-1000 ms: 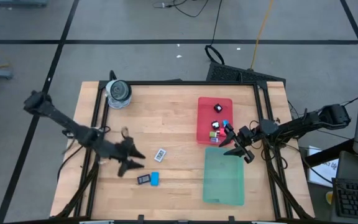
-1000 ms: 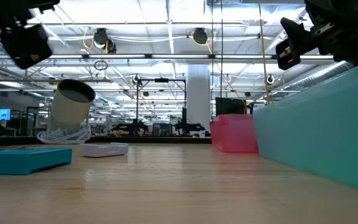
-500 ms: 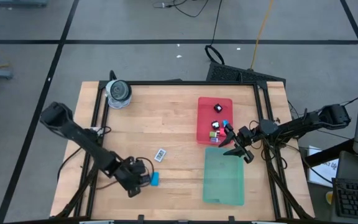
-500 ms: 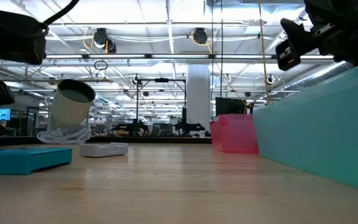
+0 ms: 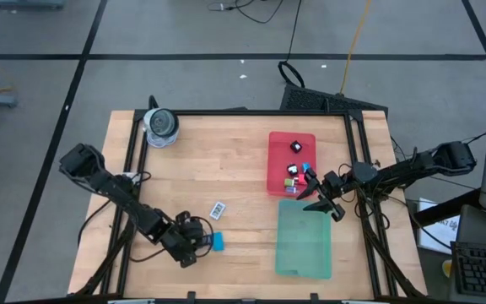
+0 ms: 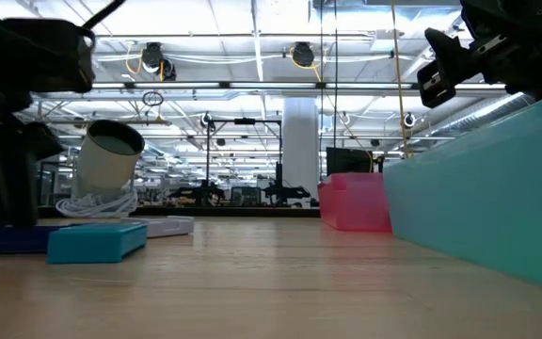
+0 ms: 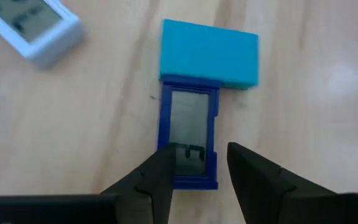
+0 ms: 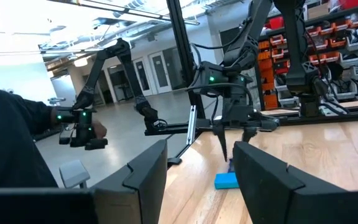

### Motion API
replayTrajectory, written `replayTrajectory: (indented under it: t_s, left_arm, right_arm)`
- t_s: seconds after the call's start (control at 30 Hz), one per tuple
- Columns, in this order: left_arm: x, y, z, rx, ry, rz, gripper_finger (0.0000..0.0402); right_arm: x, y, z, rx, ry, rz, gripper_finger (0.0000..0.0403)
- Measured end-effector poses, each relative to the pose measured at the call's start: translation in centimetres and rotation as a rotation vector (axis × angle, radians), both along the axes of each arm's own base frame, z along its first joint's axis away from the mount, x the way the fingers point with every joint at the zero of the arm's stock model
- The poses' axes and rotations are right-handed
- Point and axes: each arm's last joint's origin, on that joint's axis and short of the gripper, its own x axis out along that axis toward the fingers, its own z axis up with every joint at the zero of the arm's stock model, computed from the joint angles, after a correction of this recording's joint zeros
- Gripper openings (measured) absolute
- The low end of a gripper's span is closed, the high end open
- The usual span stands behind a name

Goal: Pick & Place Office items
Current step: Put the dark blue digital clock into the green bin

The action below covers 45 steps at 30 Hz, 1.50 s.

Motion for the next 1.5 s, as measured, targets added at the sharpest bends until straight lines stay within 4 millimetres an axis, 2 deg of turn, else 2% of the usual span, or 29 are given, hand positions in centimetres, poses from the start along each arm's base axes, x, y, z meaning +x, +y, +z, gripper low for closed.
replayTrajectory:
  t_s: [0.23,0.4,0.63,0.77,0.93,1.03,1.2,1.37,1.5]
  left_arm:
    - [0.2,2.1,-0.3,0.118,0.059,0.089,0.0152]
    - [1.3,2.3,-0.1,0.062,-0.028,0.120,0.0152]
    - [2.9,2.3,0.5,0.050,-0.146,-0.027,0.0152]
    - [3.0,3.0,0.3,-0.018,-0.082,-0.023,0.0152]
    - [3.0,3.9,0.2,-0.044,-0.023,0.114,0.0154]
    - [3.1,4.4,0.1,-0.051,-0.015,0.174,0.0172]
    - [3.4,5.0,0.1,-0.066,-0.013,0.222,0.0231]
    - [3.5,5.4,0.5,-0.076,0.003,0.116,0.0279]
    - [3.6,6.0,1.7,-0.066,0.004,0.096,0.0290]
  right_arm:
    - [0.0,0.0,0.0,0.005,0.003,0.001,0.0171]
    - [0.0,0.0,0.0,-0.010,-0.005,-0.003,0.0171]
    - [0.0,0.0,0.0,0.017,0.008,0.004,0.0171]
    - [0.0,0.0,0.0,0.006,0.004,0.001,0.0171]
    - [0.0,0.0,0.0,-0.002,-0.001,-0.001,0.0171]
    - [0.0,0.0,0.0,-0.008,-0.004,-0.002,0.0171]
    - [0.0,0.0,0.0,-0.009,-0.004,-0.002,0.0171]
    - [0.0,0.0,0.0,-0.012,-0.005,-0.003,0.0171]
    - [0.0,0.0,0.0,-0.016,-0.007,-0.004,0.0171]
